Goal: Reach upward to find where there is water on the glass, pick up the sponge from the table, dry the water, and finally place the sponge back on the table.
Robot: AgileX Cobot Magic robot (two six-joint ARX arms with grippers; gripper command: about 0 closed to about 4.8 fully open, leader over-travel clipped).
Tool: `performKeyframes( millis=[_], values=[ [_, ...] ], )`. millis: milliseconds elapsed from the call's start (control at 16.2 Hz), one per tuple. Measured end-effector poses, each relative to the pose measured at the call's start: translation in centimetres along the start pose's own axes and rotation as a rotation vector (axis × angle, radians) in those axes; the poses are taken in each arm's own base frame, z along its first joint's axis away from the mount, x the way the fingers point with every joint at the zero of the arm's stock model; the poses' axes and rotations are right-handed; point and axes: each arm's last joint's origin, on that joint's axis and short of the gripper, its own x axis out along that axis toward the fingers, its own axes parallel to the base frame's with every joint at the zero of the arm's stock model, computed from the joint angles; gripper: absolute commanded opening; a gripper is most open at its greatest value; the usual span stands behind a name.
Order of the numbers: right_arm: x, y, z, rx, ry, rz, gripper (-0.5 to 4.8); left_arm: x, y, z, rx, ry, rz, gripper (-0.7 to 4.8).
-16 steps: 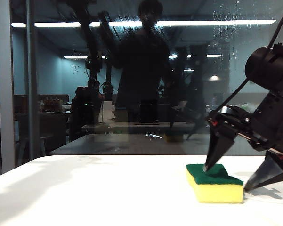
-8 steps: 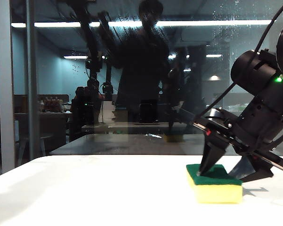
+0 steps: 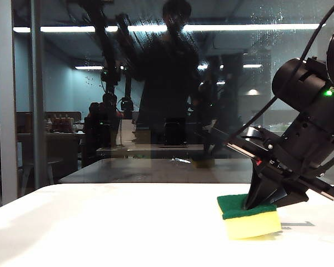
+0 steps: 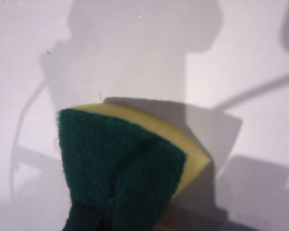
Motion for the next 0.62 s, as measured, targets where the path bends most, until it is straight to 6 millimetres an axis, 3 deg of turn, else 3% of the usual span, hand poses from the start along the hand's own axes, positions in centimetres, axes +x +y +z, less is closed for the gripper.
performKeyframes(
  millis=[247, 616],
  values=[
    [-1.2, 0.5, 0.2, -0.008, -0.02, 0.001, -0.09, 0.0, 0.0, 0.0, 0.0, 0.0, 0.0, -0.05],
    [-8.1, 4.8, 4.8, -0.137, -0.215, 0.06, -0.09, 0.0, 0.0, 0.0, 0.0, 0.001, 0.0, -0.05]
  ],
)
